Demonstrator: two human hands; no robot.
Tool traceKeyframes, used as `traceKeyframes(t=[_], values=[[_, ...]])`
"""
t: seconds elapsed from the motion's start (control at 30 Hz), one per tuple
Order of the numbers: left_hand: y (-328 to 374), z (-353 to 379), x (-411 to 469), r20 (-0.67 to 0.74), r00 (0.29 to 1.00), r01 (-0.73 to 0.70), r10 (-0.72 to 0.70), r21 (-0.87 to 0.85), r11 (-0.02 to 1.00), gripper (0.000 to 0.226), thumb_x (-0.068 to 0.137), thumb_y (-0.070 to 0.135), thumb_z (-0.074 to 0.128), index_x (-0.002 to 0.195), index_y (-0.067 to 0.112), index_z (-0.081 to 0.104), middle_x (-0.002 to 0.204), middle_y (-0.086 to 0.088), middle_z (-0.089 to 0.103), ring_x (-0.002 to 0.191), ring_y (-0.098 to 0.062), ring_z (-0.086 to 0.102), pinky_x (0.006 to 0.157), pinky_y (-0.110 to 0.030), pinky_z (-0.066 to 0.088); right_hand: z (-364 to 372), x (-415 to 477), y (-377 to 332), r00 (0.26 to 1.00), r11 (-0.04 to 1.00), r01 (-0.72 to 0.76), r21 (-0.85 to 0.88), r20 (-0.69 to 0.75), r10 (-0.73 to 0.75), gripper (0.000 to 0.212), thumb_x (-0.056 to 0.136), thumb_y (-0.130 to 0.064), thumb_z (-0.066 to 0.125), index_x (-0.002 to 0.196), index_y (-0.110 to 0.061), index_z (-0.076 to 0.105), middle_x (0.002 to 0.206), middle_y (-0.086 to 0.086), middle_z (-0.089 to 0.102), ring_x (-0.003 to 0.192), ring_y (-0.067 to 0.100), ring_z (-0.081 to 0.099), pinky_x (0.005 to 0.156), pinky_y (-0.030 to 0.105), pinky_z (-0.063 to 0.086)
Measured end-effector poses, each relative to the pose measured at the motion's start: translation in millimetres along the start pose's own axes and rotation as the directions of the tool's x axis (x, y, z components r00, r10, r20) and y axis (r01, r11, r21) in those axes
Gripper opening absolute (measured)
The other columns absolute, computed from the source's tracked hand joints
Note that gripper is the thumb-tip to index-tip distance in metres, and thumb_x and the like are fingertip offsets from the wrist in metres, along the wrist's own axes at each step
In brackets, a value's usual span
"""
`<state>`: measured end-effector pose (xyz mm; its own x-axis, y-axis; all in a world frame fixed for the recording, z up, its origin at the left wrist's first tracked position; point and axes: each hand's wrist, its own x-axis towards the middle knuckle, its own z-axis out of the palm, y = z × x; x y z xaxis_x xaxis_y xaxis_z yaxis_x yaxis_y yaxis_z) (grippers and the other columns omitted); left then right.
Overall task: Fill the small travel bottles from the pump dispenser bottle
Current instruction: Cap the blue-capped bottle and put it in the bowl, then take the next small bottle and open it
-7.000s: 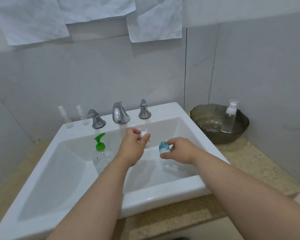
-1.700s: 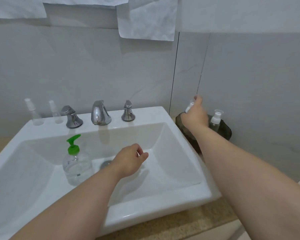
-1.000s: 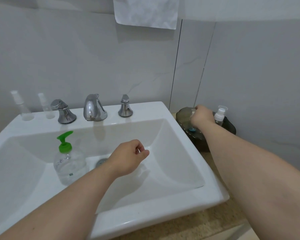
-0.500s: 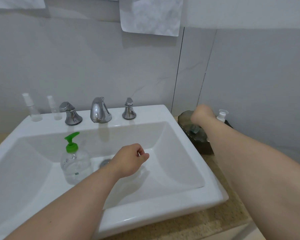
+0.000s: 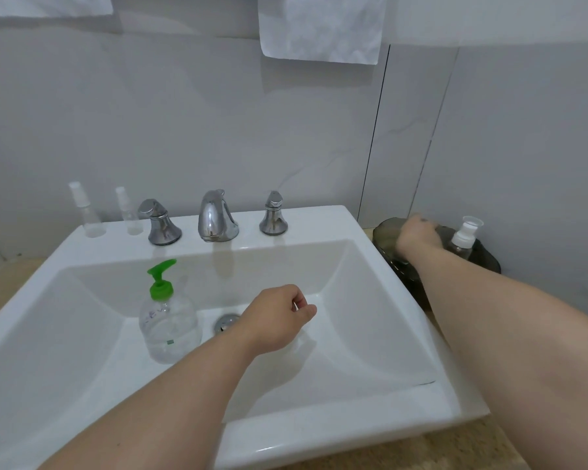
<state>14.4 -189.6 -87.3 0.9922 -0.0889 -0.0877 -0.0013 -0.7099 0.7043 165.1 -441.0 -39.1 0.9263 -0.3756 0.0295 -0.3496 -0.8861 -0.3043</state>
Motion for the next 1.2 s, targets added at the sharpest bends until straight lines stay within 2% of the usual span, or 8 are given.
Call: traceKeyframes(t=[0.17, 0.5, 0.63, 0.77, 0.93, 1.03, 1.13, 1.2], values=[[1.0, -1.2, 0.4, -0.002, 1.000, -0.004, 0.004, 0.001, 1.000, 0.022, 0.102, 0.041, 0.060, 0.092, 0.021, 0.061, 0.081, 0.009, 0.057, 0.067, -0.007, 0.051, 0.060, -0.025, 0.039, -0.9, -1.9, 5.0, 0.989, 0.992, 0.118, -0.053, -0.081, -0.122, 0.036, 0.097, 0.004, 0.048, 0.131, -0.006, 0.041, 0.128, 0.025, 0.051, 0.112, 0.044, 0.058, 0.076, 0.044, 0.045], [0.6, -1.6, 0.4, 0.013, 1.000, -0.013, 0.013, 0.023, 1.000, 0.021, 0.101, 0.039, 0.061, 0.087, 0.022, 0.060, 0.081, 0.009, 0.057, 0.068, -0.007, 0.051, 0.059, -0.024, 0.038, -4.1, -8.8, 4.5, 0.991, 0.995, 0.093, -0.027, -0.089, -0.095, 0.045, 0.093, 0.000, 0.059, 0.134, -0.008, 0.041, 0.124, 0.022, 0.054, 0.107, 0.039, 0.060, 0.071, 0.042, 0.047], [-0.1, -1.2, 1.0, 0.012, 1.000, -0.016, 0.015, 0.035, 0.999, 0.023, 0.101, 0.039, 0.061, 0.085, 0.023, 0.059, 0.079, 0.009, 0.056, 0.067, -0.006, 0.050, 0.059, -0.024, 0.037, -4.7, -11.1, 3.2, 0.993, 0.995, 0.098, -0.013, -0.062, -0.099, 0.046, 0.092, -0.003, 0.060, 0.132, -0.010, 0.039, 0.125, 0.021, 0.051, 0.108, 0.040, 0.059, 0.074, 0.045, 0.051], [-0.8, -2.1, 1.5, 0.003, 1.000, -0.001, 0.001, 0.048, 0.999, 0.023, 0.102, 0.038, 0.061, 0.085, 0.023, 0.058, 0.079, 0.010, 0.055, 0.067, -0.005, 0.049, 0.057, -0.023, 0.036, -14.0, -17.4, -8.0, 0.988, 0.990, 0.139, -0.037, -0.065, -0.141, 0.051, 0.090, -0.007, 0.059, 0.136, -0.010, 0.037, 0.132, 0.023, 0.046, 0.119, 0.042, 0.052, 0.088, 0.050, 0.053], [-2.5, -8.3, -0.9, -0.028, 0.999, 0.043, -0.041, 0.104, 0.994, 0.024, 0.102, 0.040, 0.059, 0.086, 0.022, 0.057, 0.082, 0.010, 0.055, 0.072, -0.006, 0.050, 0.060, -0.024, 0.037, -47.6, -55.3, -35.1, 0.926, 0.952, 0.283, -0.115, -0.226, -0.302, 0.042, 0.090, -0.005, 0.057, 0.129, -0.008, 0.043, 0.130, 0.022, 0.046, 0.121, 0.039, 0.046, 0.087, 0.044, 0.045], [1.9, -14.3, -6.4, -0.015, 0.996, 0.087, -0.086, 0.149, 0.985, 0.026, 0.103, 0.039, 0.056, 0.086, 0.019, 0.058, 0.088, 0.006, 0.060, 0.082, -0.014, 0.056, 0.066, -0.027, 0.041, -58.8, -99.4, -53.6, 0.832, 0.889, 0.457, 0.013, -0.361, -0.422, 0.027, 0.088, -0.002, 0.051, 0.113, -0.010, 0.056, 0.120, 0.014, 0.054, 0.111, 0.036, 0.051, 0.081, 0.041, 0.044], [11.2, -30.6, -22.2, 0.077, 0.981, 0.141, -0.177, 0.338, 0.931, 0.031, 0.103, 0.038, 0.054, 0.103, 0.009, 0.066, 0.110, -0.007, 0.068, 0.102, -0.026, 0.063, 0.081, -0.032, 0.047, -52.6, -151.2, -71.2, 0.871, 0.812, 0.484, 0.327, -0.275, -0.408, 0.026, 0.083, 0.002, 0.044, 0.088, -0.017, 0.061, 0.098, 0.002, 0.060, 0.092, 0.028, 0.057, 0.069, 0.034, 0.044], [17.6, -50.2, -38.5, 0.173, 0.947, 0.150, -0.270, 0.506, 0.849, 0.033, 0.103, 0.037, 0.054, 0.108, 0.008, 0.067, 0.104, -0.009, 0.068, 0.091, -0.027, 0.065, 0.078, -0.031, 0.047, -40.3, -178.2, -79.9, 0.898, 0.770, 0.438, 0.465, -0.189, -0.397, 0.029, 0.080, 0.003, 0.042, 0.078, -0.018, 0.062, 0.088, 0.000, 0.063, 0.082, 0.026, 0.060, 0.064, 0.032, 0.047]])
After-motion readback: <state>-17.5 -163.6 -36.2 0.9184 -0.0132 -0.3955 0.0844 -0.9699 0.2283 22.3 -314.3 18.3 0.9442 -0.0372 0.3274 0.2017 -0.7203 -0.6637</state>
